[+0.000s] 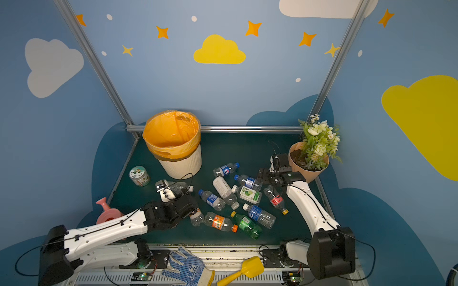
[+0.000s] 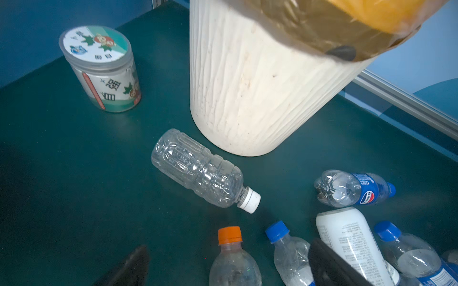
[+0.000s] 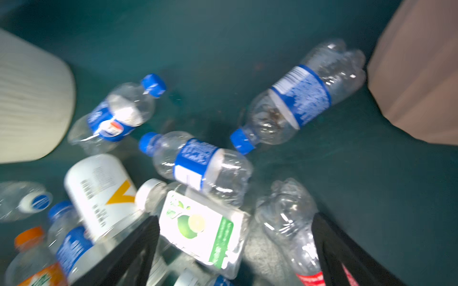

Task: Throw the plastic bottles in the bin
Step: Pick up the plastic bottle from the middle-right of the table.

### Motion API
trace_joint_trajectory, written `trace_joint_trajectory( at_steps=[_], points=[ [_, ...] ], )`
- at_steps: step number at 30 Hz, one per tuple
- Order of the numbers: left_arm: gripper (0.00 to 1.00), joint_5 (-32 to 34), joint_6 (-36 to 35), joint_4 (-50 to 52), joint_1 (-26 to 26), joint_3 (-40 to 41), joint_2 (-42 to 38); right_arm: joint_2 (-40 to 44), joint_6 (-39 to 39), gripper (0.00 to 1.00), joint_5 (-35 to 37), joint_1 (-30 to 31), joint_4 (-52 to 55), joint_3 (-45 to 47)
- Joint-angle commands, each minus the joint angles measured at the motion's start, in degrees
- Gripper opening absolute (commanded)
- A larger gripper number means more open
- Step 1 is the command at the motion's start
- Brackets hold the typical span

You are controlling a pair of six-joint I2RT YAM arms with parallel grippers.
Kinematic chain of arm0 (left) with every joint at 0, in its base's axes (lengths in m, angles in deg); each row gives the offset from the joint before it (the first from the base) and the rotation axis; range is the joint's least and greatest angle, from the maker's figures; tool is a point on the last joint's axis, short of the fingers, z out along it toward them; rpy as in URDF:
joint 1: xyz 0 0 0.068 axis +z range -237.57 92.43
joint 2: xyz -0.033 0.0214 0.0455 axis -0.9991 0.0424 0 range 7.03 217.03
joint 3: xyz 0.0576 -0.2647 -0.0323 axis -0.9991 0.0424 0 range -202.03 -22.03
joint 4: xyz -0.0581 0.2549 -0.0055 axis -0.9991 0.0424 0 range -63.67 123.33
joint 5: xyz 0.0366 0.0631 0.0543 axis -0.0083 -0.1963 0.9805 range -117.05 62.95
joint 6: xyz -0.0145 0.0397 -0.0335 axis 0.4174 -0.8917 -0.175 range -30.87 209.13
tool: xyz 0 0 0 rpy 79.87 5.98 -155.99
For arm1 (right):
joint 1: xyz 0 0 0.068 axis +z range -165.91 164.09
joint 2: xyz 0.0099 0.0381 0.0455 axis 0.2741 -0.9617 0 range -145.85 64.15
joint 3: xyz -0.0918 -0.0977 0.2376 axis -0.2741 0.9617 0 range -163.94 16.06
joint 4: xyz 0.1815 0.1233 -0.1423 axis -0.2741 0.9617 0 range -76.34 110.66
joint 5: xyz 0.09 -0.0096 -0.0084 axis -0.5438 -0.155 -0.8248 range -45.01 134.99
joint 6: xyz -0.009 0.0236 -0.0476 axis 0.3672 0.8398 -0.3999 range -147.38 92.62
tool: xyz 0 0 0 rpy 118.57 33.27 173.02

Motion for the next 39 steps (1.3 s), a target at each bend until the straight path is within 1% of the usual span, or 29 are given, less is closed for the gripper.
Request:
trace_joint_trajectory(
  at_steps=[1, 2, 6, 11, 15, 19, 22, 27, 34, 39],
  points=[
    [1.0, -0.67, 1.74, -0.84, -0.12, 0.78, 0.77, -3.88, 6.73, 0.94, 4.22, -1.23, 1.66, -2.19],
    [0.99, -0.35, 0.98, -0.81, -0.15, 0.6, 1.08, -5.55, 8.17, 0.94, 5.14, -1.63, 1.51, -2.81],
    [1.0, 0.72, -1.37, -0.72, -0.02, 0.83, 1.14, -11.55, 11.21, 0.93, 5.21, -3.36, 1.32, -6.6],
    [1.0, -0.15, -5.21, -4.58, 0.37, 4.07, -1.88, -17.76, 12.1, 0.93, 6.01, -4.43, -0.08, -10.77],
    [1.0, 0.69, -7.48, -3.66, 0.49, 4.5, -3.61, -22.44, 12.42, 0.92, 5.46, -5.66, -0.5, -13.51],
    [1.0, 1.37, -11.1, -3.26, 1.1, 4.3, -4.57, -27.63, 12.58, 0.92, 5.84, -6.19, 2.19, -17.31],
    [1.0, 1.04, -12.67, -3.97, 1.8, 4.52, -5.39, -29.75, 12.48, 0.9, 5.48, -6.2, 2.21, -18.69],
    [0.99, -0.36, -14.9, -6.25, 3.06, 5.36, -6.41, -34.29, 11.08, 0.85, 3.15, -6.08, 3.01, -22.42],
    [1.0, -1.13, -17.67, -6.87, 4.12, 5.63, -8.25, -39.4, 10.36, 0.71, -0.14, -5.77, 3.42, -26.13],
    [1.0, -1.49, -19.02, -6.96, 4.9, 5.83, -9.25, -41.45, 9.37, 0.66, -1.35, -5.29, 3.78, -28.09]
  ],
)
